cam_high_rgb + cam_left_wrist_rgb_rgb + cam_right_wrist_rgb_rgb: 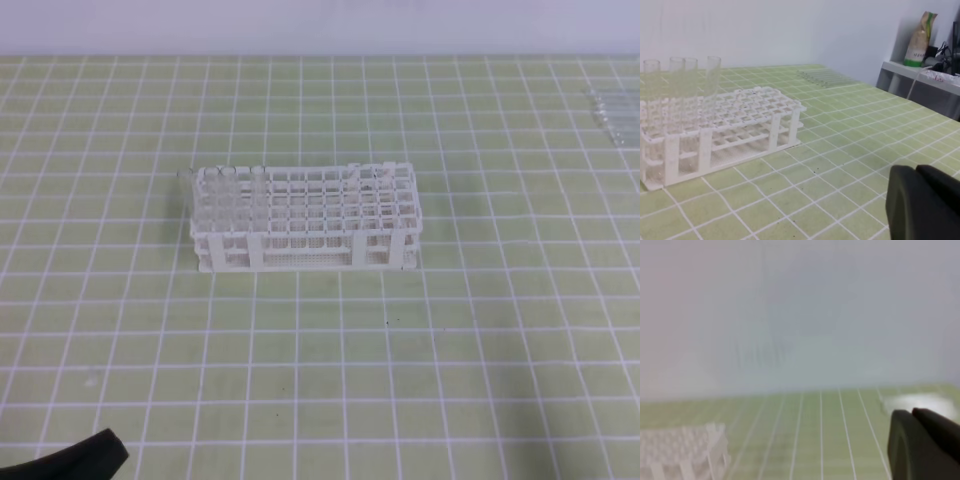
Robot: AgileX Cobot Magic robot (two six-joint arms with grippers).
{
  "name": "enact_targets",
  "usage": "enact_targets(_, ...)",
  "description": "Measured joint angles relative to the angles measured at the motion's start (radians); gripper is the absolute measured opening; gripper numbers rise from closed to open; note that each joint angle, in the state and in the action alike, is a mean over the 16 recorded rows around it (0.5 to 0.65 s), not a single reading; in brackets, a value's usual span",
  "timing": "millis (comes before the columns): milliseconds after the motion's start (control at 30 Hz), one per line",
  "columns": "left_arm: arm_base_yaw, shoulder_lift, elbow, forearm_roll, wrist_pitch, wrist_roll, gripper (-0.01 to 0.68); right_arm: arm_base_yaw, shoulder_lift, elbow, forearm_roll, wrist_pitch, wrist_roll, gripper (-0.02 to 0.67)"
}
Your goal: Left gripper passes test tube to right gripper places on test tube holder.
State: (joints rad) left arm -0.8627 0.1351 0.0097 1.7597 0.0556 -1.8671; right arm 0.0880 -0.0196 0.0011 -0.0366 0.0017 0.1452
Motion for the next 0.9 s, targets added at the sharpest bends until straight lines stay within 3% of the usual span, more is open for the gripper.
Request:
enact_targets(333,0.000,0.001,0.005,0.008,0.005,0.000,-0.002,0.000,0.000,0.000,0.235,0.221,-0.279,-0.016)
enact_targets(900,0.000,0.000,0.000,0.000,0.004,0.000,-0.002,0.000,0.000,0.000,0.230,0.298,-0.295,-0.016)
